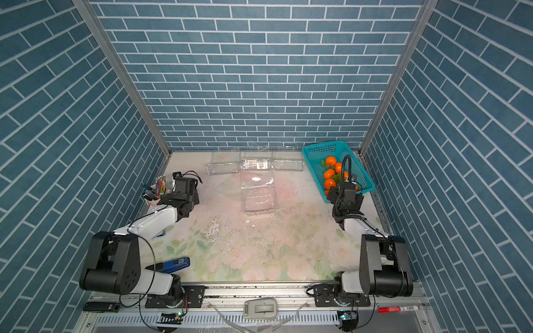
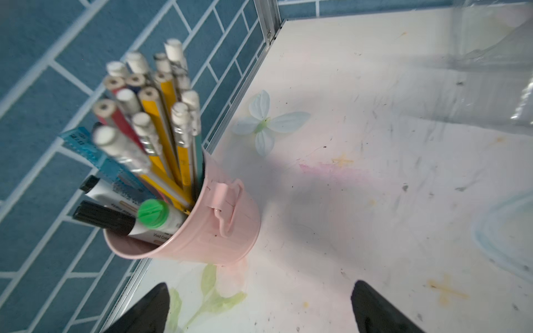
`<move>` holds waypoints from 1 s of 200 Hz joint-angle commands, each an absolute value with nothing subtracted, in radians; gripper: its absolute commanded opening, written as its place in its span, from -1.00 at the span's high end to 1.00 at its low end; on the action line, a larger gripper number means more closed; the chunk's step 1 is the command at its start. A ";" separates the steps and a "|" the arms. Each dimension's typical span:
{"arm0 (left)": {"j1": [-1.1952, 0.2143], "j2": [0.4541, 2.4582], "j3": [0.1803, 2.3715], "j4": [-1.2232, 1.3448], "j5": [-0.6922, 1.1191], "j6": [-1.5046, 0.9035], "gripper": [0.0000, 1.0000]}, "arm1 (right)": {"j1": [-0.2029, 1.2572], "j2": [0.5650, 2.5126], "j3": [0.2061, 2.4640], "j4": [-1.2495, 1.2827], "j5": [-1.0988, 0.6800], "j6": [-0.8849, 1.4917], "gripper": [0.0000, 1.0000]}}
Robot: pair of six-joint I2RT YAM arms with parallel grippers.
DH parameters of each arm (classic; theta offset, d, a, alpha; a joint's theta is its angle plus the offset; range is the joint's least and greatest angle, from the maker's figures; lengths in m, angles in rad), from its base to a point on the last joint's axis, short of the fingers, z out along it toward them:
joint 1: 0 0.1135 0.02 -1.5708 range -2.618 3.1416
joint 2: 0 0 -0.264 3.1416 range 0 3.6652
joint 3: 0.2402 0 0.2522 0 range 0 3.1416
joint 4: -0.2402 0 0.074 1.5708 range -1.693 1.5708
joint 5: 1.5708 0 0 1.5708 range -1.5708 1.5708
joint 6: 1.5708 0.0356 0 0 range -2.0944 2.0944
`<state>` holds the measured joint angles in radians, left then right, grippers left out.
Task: Take oranges out of containers
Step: Reset both arms
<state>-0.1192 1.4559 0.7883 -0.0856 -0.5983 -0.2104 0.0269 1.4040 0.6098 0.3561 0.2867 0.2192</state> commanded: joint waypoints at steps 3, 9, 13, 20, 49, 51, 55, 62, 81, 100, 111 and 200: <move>-0.092 1.490 0.769 0.040 -0.626 -0.165 -0.99 | 0.032 1.452 0.567 0.428 0.358 0.105 -0.98; -0.091 1.493 0.757 0.076 -0.622 -0.150 -0.99 | 0.032 1.454 0.562 0.443 0.364 0.099 -0.98; -0.091 1.495 0.751 0.096 -0.618 -0.143 -0.99 | 0.033 1.456 0.559 0.453 0.370 0.096 -0.98; -0.089 1.497 0.744 0.126 -0.614 -0.132 -0.99 | 0.032 1.459 0.554 0.471 0.379 0.094 -0.98; -0.088 1.510 0.701 0.261 -0.595 -0.075 -0.99 | 0.032 1.468 0.531 0.539 0.399 0.097 -0.98; -0.087 1.510 0.701 0.269 -0.594 -0.074 -0.99 | 0.033 1.468 0.528 0.549 0.399 0.095 -0.98; -0.085 1.514 0.701 0.285 -0.587 -0.073 -0.99 | 0.032 1.468 0.521 0.567 0.399 0.095 -0.98; -0.079 1.519 0.681 0.317 -0.560 -0.068 -0.99 | 0.033 1.470 0.507 0.599 0.395 0.092 -0.98; -0.069 1.530 0.640 0.406 -0.499 -0.059 -0.99 | 0.032 1.480 0.468 0.683 0.384 0.082 -0.98; -0.069 1.538 0.622 0.441 -0.473 -0.046 -0.99 | 0.032 1.493 0.438 0.755 0.377 0.078 -0.98; -0.069 1.533 0.611 0.459 -0.458 -0.040 -0.99 | 0.033 1.493 0.434 0.762 0.378 0.078 -0.98; -0.076 1.496 0.415 0.781 -0.281 0.036 -0.99 | 0.035 1.485 0.384 0.850 0.347 0.068 -0.98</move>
